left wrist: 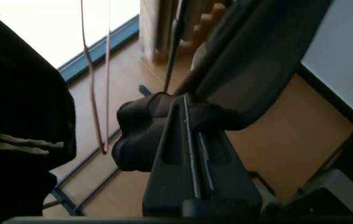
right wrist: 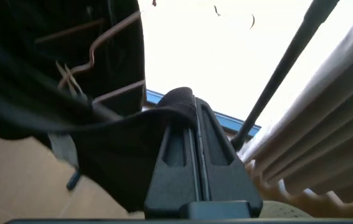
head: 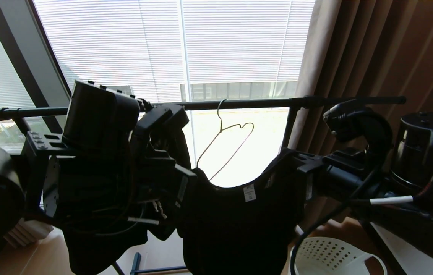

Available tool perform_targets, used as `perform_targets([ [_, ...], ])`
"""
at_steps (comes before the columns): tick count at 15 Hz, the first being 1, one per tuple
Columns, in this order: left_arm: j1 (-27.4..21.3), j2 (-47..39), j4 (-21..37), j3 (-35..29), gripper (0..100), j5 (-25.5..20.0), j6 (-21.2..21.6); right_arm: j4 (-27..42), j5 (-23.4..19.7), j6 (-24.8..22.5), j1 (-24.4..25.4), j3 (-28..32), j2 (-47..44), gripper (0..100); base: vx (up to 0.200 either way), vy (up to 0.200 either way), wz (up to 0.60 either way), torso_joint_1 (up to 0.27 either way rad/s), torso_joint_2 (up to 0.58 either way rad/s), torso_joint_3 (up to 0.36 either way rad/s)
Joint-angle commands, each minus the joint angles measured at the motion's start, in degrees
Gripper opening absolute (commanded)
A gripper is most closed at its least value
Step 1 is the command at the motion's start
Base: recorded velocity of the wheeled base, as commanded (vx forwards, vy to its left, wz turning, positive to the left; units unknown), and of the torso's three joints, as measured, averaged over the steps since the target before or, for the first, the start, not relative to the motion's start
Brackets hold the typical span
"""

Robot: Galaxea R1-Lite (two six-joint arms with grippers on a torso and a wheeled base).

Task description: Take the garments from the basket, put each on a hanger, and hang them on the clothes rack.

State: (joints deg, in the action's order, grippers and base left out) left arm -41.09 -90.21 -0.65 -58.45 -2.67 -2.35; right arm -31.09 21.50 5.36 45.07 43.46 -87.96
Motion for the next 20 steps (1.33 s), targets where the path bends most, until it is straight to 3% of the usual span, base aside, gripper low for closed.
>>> perform_targets([
  [1,-3.3,2.6,-0.1,5.4,0,-1.2,-0.1,0.0,0.0,0.7,-0.1,5.1,-4.3,0,0.0,0.0,0.0,0.0,0.0,0.0],
  [4,-7.9,2.8,-0.1,8.3,0,-1.5,-0.2,0.1,0.1,2.0,1.7,10.9,-8.0,0,0.0,0.0,0.0,0.0,0.0,0.0],
  [7,-10.0,2.7,-0.5,6.9,0,-4.6,-0.8,0.3,1.3,2.3,3.8,16.3,-12.3,0,0.0,0.0,0.0,0.0,0.0,0.0],
  [9,-10.9,2.2,-0.4,5.7,0,-7.1,-2.9,0.3,1.3,2.4,5.1,18.1,-13.6,0,0.0,0.0,0.0,0.0,0.0,0.0],
  [14,-13.5,0.9,-1.5,3.6,0,-8.0,-4.2,0.4,1.3,6.4,7.8,19.9,-15.0,0,0.0,0.0,0.0,0.0,0.0,0.0],
  [18,-13.0,1.2,-1.5,5.3,0,-7.8,-4.3,0.6,1.3,6.5,7.7,19.2,-13.9,0,0.0,0.0,0.0,0.0,0.0,0.0],
  [20,-6.8,5.0,-1.5,9.3,0,-7.2,-4.3,0.9,1.5,6.3,5.6,13.9,-8.3,0,0.0,0.0,0.0,0.0,0.0,0.0],
])
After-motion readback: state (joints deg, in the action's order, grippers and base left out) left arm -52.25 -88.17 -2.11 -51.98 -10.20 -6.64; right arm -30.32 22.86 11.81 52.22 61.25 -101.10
